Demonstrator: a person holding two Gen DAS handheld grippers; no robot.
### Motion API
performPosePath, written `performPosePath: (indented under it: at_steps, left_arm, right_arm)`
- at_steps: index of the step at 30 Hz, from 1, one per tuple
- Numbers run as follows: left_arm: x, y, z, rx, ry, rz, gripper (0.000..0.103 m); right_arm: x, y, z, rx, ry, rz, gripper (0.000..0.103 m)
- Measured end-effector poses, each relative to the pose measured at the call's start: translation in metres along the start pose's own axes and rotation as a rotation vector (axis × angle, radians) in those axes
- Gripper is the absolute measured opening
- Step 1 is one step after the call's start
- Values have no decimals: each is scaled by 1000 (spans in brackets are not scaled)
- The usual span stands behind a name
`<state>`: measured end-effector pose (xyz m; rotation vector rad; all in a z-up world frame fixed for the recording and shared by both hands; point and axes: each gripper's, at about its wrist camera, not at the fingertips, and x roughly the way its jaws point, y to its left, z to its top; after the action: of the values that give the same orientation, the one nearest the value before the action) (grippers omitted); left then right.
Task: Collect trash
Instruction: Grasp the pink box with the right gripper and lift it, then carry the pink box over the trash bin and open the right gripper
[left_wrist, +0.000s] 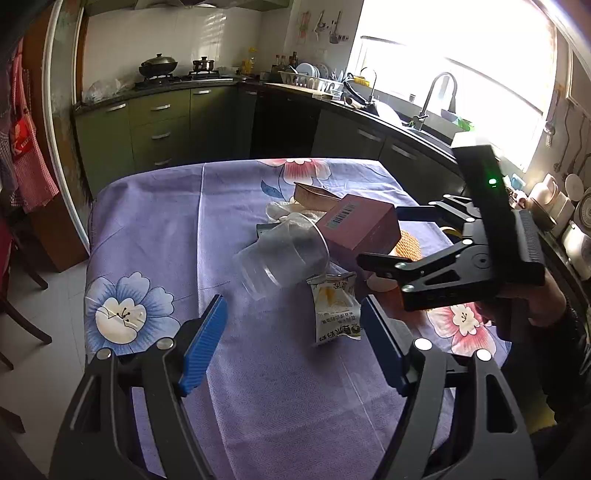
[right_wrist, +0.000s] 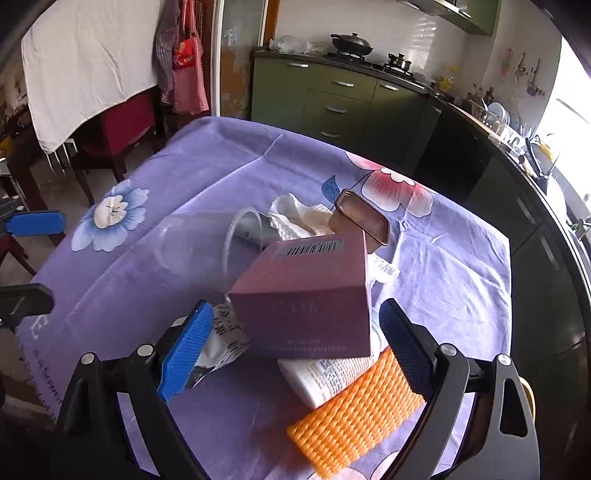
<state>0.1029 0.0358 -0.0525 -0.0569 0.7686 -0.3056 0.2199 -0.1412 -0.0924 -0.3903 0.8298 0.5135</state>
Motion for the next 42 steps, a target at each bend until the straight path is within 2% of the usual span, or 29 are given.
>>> performPosePath:
  at_steps: [4, 6, 14, 22, 30, 35, 42]
  left_arm:
    - [2, 0, -1, 1, 6, -5, 71]
    - [3, 0, -1, 2, 9, -7, 71]
    - [1, -5, -1, 12, 10, -11, 71]
    - [1, -15, 2, 35, 10, -16, 71]
    - [1, -27, 5, 61, 8, -24, 71]
    - [4, -38, 8, 84, 14, -33, 71]
    - [11, -56, 12, 118, 23, -56, 71]
  right_arm:
    - [11, 5, 1, -30, 6, -44, 88]
    - [18, 6, 1, -46, 10, -67, 81]
    - [14, -5, 1, -7, -13, -48, 79]
    - [-21, -27, -6, 96, -57, 29, 78]
    - [-75, -70, -27, 234, -106, 81, 78]
    - [-108, -116, -56, 343, -120, 22, 78]
    - [-135, -215, -116, 554, -52, -187, 78]
